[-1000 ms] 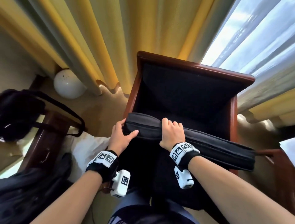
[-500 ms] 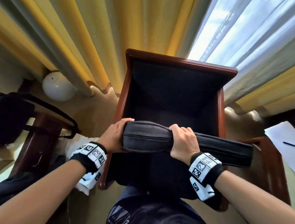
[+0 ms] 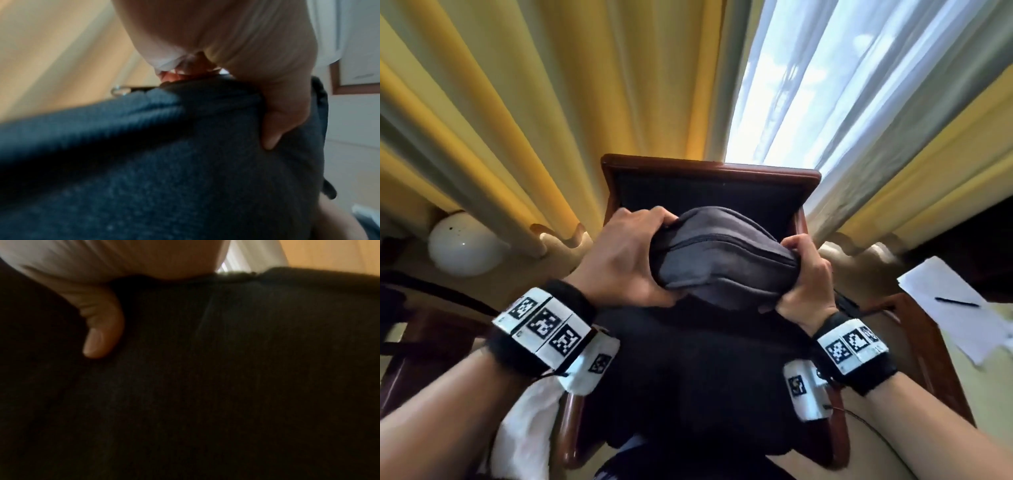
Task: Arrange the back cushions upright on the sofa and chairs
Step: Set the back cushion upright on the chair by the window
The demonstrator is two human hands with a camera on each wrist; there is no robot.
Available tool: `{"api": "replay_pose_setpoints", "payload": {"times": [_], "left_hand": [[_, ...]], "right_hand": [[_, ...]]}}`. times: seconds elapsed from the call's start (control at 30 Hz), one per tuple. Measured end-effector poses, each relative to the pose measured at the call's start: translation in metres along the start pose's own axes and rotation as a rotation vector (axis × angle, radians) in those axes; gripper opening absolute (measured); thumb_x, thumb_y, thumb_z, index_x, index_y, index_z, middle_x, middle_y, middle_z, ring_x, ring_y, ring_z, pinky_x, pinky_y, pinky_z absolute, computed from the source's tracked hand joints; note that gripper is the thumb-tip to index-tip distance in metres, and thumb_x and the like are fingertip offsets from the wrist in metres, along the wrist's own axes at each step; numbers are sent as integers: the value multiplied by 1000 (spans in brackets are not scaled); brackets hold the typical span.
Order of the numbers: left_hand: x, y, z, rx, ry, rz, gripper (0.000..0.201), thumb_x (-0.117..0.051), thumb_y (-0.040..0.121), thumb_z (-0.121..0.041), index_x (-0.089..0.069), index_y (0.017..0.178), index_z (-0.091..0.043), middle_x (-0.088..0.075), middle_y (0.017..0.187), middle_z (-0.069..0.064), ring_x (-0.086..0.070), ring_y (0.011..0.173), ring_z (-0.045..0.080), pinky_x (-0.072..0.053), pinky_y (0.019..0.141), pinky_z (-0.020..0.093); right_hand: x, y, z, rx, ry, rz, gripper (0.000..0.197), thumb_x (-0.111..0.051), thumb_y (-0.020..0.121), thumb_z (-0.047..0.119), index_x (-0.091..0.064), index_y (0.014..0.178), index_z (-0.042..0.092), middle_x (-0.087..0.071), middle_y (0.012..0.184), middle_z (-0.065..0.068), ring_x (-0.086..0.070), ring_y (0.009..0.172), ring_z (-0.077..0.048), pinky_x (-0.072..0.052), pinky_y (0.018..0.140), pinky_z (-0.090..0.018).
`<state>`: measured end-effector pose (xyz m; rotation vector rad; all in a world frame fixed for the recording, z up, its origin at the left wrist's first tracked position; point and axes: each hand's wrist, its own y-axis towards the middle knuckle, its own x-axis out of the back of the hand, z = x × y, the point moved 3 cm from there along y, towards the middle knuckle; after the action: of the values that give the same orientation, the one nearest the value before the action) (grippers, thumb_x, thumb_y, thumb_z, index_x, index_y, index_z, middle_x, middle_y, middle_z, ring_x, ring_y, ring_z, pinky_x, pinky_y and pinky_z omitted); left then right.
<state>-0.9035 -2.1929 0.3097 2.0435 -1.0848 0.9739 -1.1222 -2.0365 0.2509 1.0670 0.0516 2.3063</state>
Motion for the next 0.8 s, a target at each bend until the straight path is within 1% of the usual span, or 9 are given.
{"api": "replay_pose_setpoints", "payload": {"times": [0.1, 0.17, 0.23, 0.3, 0.43, 0.53, 0.63, 0.73, 0.8], "left_hand": [[17, 25, -20, -93, 6, -39, 89, -76, 49, -64, -59, 122, -15, -62, 106, -11, -56, 92, 8, -41, 82, 34], [8, 36, -26, -112, 50, -20, 91, -76, 48, -62, -59, 125, -17, -57, 106, -16, -50, 94, 4, -39, 83, 34], [-22, 41, -23, -90, 157, 83, 92, -79, 47, -61, -59, 126, -19, -64, 109, -12, -56, 96, 12, -41, 82, 36], [-62, 36, -14, -18, 214, 181, 94, -79, 45, -61, -59, 128, -21, -67, 111, -6, -61, 100, 23, -44, 82, 38], [-107, 47, -26, 27, 179, 125, 101, -72, 57, -66, -46, 145, -23, -56, 137, -6, -50, 126, 20, -35, 99, 38], [-117, 58, -30, 61, 214, 267, 106, -74, 65, -64, -26, 155, -34, -40, 150, -14, -33, 138, 12, -23, 104, 35], [-107, 51, 1, 151, 315, 312, 116, -68, 53, -79, -25, 153, -40, -45, 140, -11, -40, 131, 16, -26, 101, 38], [-94, 37, 28, 229, 401, 262, 124, -51, 39, -90, -34, 148, -35, -51, 130, -6, -48, 122, 21, -31, 96, 40], [-88, 28, 36, 267, 409, 258, 125, -48, 36, -90, -35, 148, -34, -50, 130, -6, -47, 123, 22, -30, 97, 41]], "right_hand": [[9, -6, -13, -90, 117, -43, 97, -100, 20, 13, -54, 105, 11, -58, 81, 15, -56, 72, -6, -44, 66, -10], [0, -18, -23, -180, 198, -15, 103, -99, 24, 6, -48, 112, 24, -60, 92, 17, -62, 81, -11, -51, 74, -18], [-15, -31, -31, -233, 296, 47, 110, -94, 31, 11, -39, 121, 44, -60, 108, 16, -65, 99, -19, -53, 86, -26], [-27, -39, -37, -248, 335, 95, 116, -90, 39, 20, -27, 128, 62, -58, 124, 10, -61, 116, -17, -51, 97, -33], [-19, -34, -54, -370, 269, 43, 133, -90, 36, 10, -21, 132, 70, -53, 136, 3, -56, 121, -21, -48, 103, -43], [5, -35, -76, -472, 218, -11, 127, -80, 42, -7, -32, 138, 60, -55, 137, 3, -57, 120, -19, -49, 104, -38], [29, -37, -80, -465, 51, -100, 108, -63, 52, -10, -40, 145, 39, -49, 142, 0, -51, 127, -21, -38, 106, -20], [31, -27, -63, -330, -345, 14, 109, -70, 49, 5, -36, 150, 26, -38, 152, -7, -34, 142, -31, -33, 112, -47], [25, -15, -46, -265, -537, 167, 114, -70, 49, 17, -26, 154, 25, -25, 160, -6, -13, 150, -31, -20, 114, -51]]}}
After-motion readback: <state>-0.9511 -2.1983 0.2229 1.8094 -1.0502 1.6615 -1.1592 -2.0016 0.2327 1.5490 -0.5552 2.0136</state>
